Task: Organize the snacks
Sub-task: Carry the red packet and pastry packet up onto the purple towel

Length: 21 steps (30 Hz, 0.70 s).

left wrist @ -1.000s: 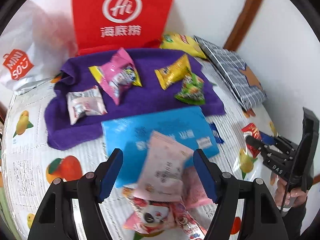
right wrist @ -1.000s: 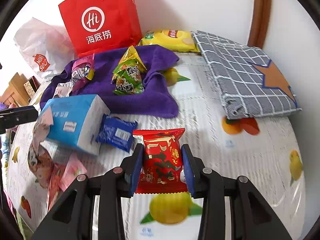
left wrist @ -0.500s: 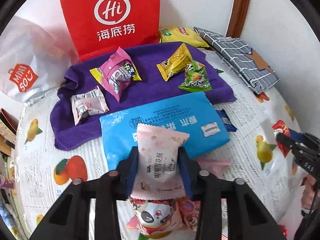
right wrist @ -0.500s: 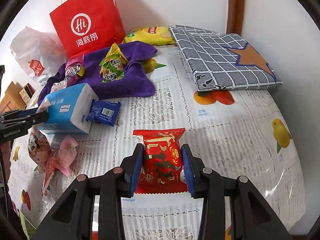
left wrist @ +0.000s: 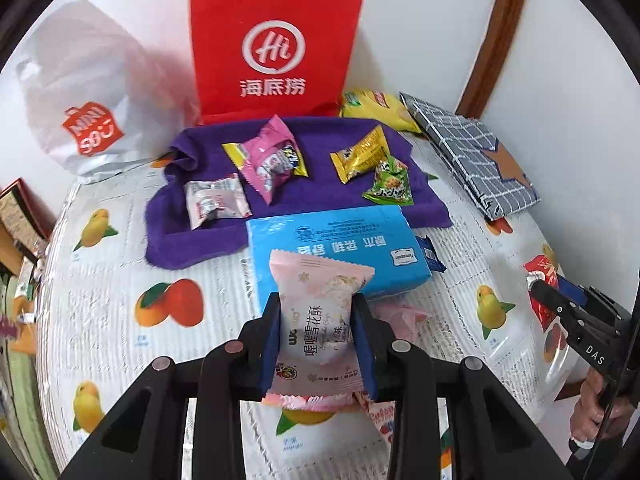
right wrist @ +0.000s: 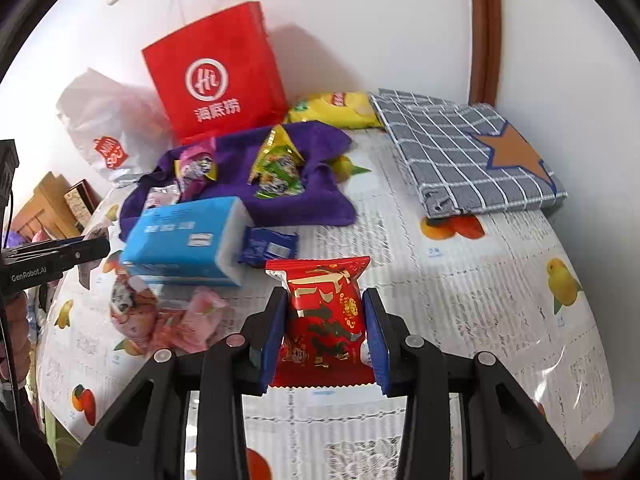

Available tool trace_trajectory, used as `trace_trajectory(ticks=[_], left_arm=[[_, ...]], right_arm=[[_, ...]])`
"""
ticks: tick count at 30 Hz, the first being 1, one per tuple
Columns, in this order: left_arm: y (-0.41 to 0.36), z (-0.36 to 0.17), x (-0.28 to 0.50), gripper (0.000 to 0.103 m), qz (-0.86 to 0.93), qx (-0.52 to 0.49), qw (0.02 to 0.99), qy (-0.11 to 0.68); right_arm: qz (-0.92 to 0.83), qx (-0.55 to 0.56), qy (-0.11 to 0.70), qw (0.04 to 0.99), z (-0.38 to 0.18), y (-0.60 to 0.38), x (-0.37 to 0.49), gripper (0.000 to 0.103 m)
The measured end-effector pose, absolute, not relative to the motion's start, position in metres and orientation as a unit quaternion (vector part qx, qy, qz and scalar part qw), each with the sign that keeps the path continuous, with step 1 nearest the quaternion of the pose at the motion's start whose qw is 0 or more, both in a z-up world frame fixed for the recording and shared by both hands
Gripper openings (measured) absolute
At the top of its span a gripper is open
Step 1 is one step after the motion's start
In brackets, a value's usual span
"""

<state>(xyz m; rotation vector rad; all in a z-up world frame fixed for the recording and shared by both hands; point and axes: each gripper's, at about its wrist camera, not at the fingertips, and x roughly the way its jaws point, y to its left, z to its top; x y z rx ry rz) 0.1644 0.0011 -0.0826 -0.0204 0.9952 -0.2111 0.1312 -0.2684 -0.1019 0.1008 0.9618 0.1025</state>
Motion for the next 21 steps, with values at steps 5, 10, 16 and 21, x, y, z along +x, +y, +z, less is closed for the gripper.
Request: trace_trajectory(ticks=[5, 10, 16, 21], left_arm=[[0.015, -0.073, 0.149, 0.032, -0.095, -0.030, 0.877, 0.469], [0.027, -0.068, 0.141, 0.032, -0.090, -0.038, 0.879, 0.467], [0.035, -0.059, 0.139, 0.032, -0.091, -0.046, 0.881, 0.462], [0.036, -0.052, 0.138, 0.032, -0.094, -0.047, 0.885, 0.455]], right_arm=[[0.052, 0.039, 0.445, 0.893, -0.085, -0.254, 0.125, 0.038], [0.062, 0.034, 0.434, 0.898, -0.070, -0.239, 0.126, 0.038], [0.068, 0.042, 0.431, 0.899, -0.061, -0.228, 0.130, 0.038], [0.068, 0.049, 0.434, 0.897, -0.058, -0.221, 0.135, 0.038]])
